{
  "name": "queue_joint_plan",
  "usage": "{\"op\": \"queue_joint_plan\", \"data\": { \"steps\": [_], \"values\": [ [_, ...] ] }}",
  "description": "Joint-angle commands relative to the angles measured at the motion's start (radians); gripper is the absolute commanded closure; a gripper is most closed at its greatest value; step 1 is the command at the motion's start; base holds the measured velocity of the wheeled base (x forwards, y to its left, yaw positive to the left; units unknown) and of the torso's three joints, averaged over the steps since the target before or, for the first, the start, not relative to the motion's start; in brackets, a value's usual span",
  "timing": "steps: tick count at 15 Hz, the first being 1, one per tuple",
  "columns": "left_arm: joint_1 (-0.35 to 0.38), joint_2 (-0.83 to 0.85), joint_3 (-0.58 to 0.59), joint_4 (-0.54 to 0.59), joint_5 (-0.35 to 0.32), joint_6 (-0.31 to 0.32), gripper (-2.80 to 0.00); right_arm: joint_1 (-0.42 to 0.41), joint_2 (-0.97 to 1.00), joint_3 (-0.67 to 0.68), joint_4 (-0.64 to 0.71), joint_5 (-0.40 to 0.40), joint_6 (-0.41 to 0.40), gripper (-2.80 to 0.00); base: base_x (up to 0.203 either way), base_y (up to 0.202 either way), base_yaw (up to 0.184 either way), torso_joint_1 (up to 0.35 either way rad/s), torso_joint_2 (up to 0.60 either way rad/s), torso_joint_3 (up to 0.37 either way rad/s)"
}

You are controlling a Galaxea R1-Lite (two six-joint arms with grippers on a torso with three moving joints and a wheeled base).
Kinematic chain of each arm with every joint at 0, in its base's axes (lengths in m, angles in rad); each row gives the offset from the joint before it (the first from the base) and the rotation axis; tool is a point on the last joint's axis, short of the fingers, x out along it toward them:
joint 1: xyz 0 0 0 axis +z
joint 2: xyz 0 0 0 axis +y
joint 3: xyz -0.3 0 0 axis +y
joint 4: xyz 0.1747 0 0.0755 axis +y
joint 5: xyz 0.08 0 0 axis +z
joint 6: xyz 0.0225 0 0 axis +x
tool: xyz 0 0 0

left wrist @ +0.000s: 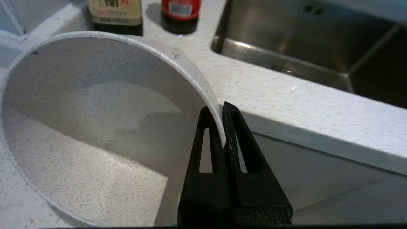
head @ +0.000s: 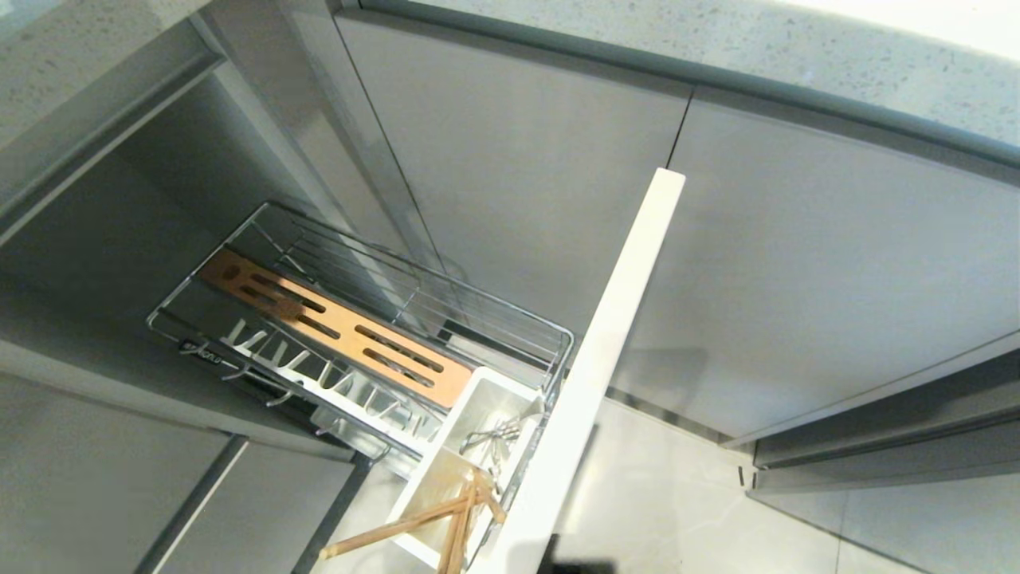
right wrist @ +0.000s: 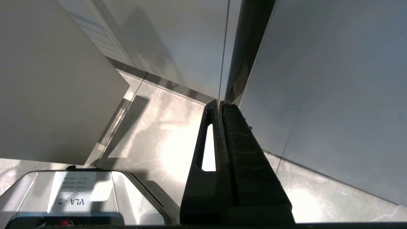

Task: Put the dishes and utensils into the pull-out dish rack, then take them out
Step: Pick up the bowl and place it in the cupboard

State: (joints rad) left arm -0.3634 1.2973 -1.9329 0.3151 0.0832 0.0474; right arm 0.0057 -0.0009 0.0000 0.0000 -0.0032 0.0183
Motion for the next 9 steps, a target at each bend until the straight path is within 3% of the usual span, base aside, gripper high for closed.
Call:
{"op": "queue_joint_plan", "data": {
  "steps": [1,4,6,9],
  "values": [
    [-0.054,-0.061,0.003,0.001,0.002,0.001,0.0,-0.001,0.001,0.001,0.0,0.0,0.0,0.0,0.0,0.0,0.0,0.0,0.0,0.0],
    [-0.131,-0.112,0.027,0.005,0.011,0.0,0.0,0.0,0.001,0.002,0.0,0.0,0.0,0.0,0.0,0.0,0.0,0.0,0.0,0.0],
    [-0.185,-0.132,0.062,-0.002,0.058,-0.02,0.0,0.0,0.001,0.002,0.0,0.0,0.0,0.0,0.0,0.0,0.0,0.0,0.0,0.0],
    [-0.217,-0.127,0.144,-0.107,0.139,-0.176,0.0,0.0,0.001,0.002,0.0,0.0,0.0,0.0,0.0,0.0,0.0,0.0,0.0,0.0]
  ]
}}
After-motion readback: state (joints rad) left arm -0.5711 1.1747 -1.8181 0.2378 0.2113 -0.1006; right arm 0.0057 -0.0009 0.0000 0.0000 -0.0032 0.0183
